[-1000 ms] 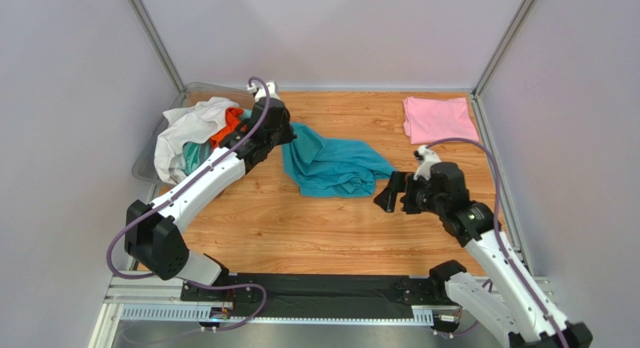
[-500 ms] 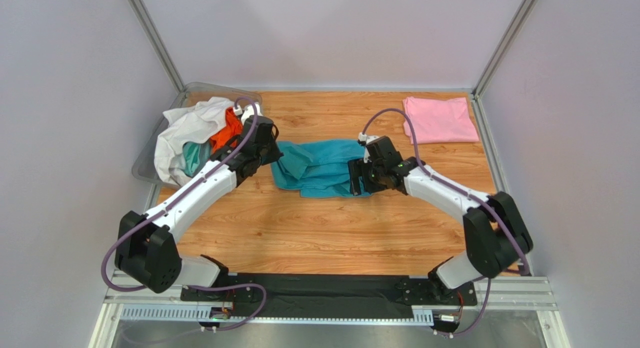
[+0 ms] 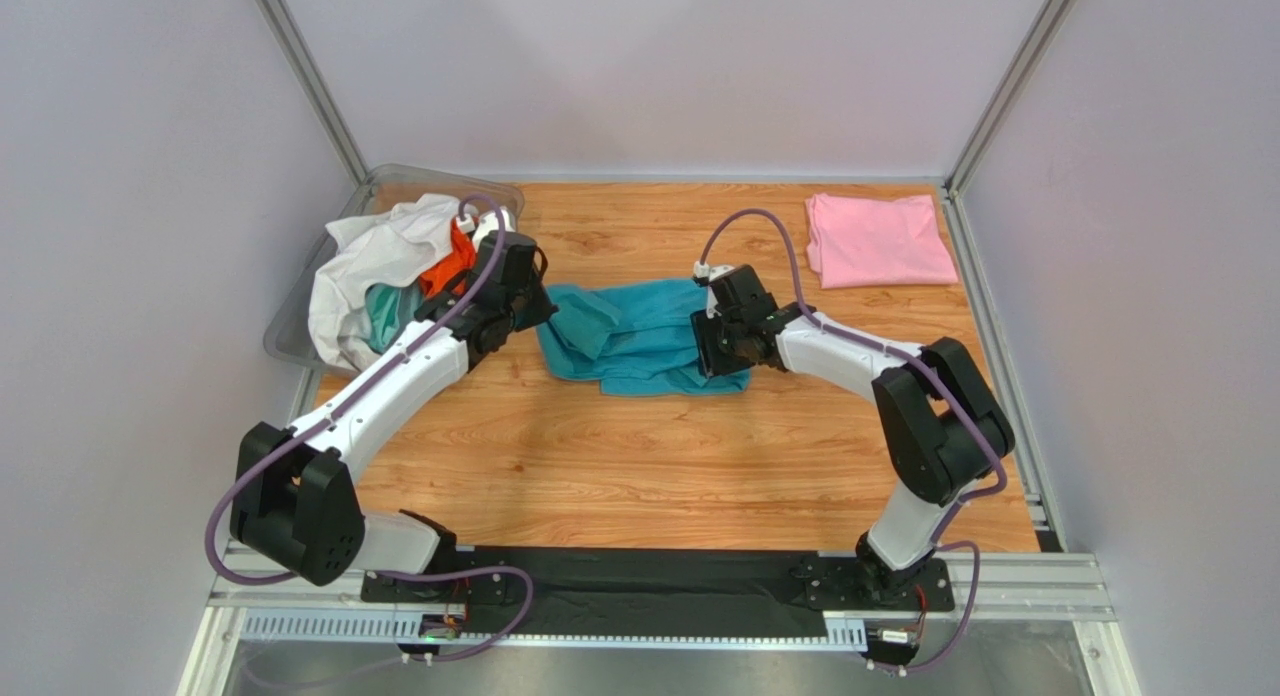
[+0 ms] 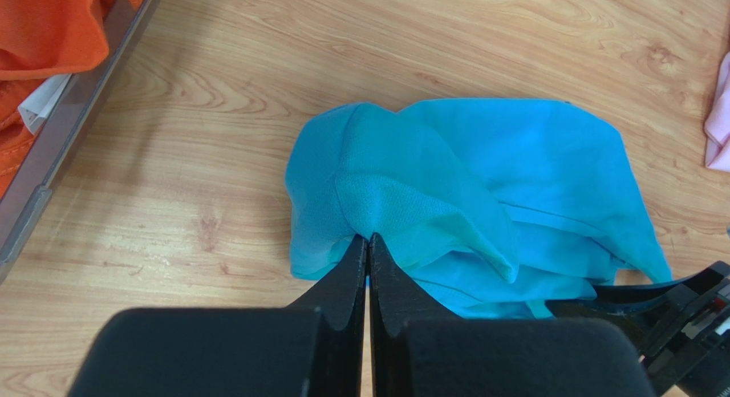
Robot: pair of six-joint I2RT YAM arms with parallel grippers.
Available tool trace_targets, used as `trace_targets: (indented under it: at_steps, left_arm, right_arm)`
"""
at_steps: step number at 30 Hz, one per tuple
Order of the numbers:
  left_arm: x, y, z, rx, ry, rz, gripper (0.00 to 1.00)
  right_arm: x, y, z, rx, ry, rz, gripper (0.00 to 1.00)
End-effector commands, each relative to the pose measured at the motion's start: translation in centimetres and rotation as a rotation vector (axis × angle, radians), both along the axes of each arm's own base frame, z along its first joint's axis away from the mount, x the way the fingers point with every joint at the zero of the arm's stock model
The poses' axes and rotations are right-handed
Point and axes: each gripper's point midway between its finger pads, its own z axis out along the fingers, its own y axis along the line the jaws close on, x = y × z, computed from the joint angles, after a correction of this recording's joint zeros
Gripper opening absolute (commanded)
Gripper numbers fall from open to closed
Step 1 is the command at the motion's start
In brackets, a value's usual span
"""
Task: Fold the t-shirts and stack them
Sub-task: Flatten the tshirt out
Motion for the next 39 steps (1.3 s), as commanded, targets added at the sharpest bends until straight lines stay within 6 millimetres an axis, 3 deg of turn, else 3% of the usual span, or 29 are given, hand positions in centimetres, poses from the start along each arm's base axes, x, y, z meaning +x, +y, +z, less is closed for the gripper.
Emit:
trace_targets:
  at_steps: [1,2,3,5,9,10,11,13,14,16,17,21,22,27,30,33,35,39]
  left_arm:
    - [0.3,0.1,0.7,-0.031,-0.020,0.012,0.00]
    - [0.3,0.2,0.8,-0.034,-0.020,0.011,0.00]
    - [0.4,0.3,0.7,-0.034,-0.019,0.017,0.00]
    - [0.4,0.4,1.1,-0.037,-0.024,0.017,0.00]
    - [0.2,1.1,2.0,-0.042,-0.028,0.025,0.00]
    - [0.1,1.1,2.8,-0.047,-0.043,0.022,0.00]
    - [0.0,1.3,3.2,-0.047,-0.050,0.025,0.00]
    - [-0.6,1.6,3.8,-0.047,-0.058,0.022,0.00]
    - [-1.2,1.8,4.6,-0.055,-0.080,0.023,0.00]
    - [-2.1,2.3,5.3,-0.065,-0.093,0.033,0.00]
    - [-2.9,2.7,6.4,-0.079,-0.125,0.037,0.00]
    - [-5.4,3.5,9.3,-0.128,-0.198,0.039,0.00]
    - [-6.3,3.9,10.8,-0.153,-0.240,0.044,0.00]
    - [-9.4,4.9,15.1,-0.215,-0.344,0.030,0.00]
    - [-11.3,4.8,18.3,-0.276,-0.431,-0.012,0.00]
    - [-12.4,4.8,21.1,-0.311,-0.509,-0.045,0.00]
    - [-12.1,4.9,22.7,-0.313,-0.547,-0.042,0.00]
    - [-9.2,4.8,24.2,-0.271,-0.568,0.000,0.00]
  right_arm:
    - [1.6,1.7,2.3,0.066,-0.078,0.020,0.31]
    - [1.4,1.7,2.7,0.076,-0.083,0.020,0.24]
    - [1.1,1.6,2.5,0.078,-0.076,0.023,0.11]
    - [0.7,1.5,3.2,0.091,-0.082,0.028,0.01]
    - [-0.5,0.8,4.8,0.089,-0.060,0.005,0.00]
    - [-1.4,0.1,4.7,0.069,-0.031,-0.012,0.00]
    - [-1.9,-0.3,6.2,0.080,-0.052,-0.023,0.00]
    - [-3.6,-1.7,7.1,0.060,-0.030,-0.050,0.00]
    - [-4.4,-2.2,9.3,0.092,-0.065,-0.069,0.00]
    - [-6.6,-3.5,10.6,0.089,-0.049,-0.079,0.00]
    - [-7.5,-4.0,13.1,0.128,-0.099,-0.075,0.00]
    - [-11.1,-5.9,19.0,0.212,-0.208,-0.051,0.00]
    - [-12.5,-6.7,20.8,0.235,-0.240,-0.047,0.00]
    - [-15.6,-8.2,27.8,0.342,-0.388,-0.021,0.00]
    - [-17.0,-8.7,30.5,0.383,-0.438,-0.002,0.00]
    - [-17.0,-8.7,32.1,0.399,-0.468,0.003,0.00]
    - [-15.9,-9.0,33.0,0.381,-0.494,-0.041,0.00]
    - [-11.2,-10.3,33.8,0.251,-0.560,-0.164,0.00]
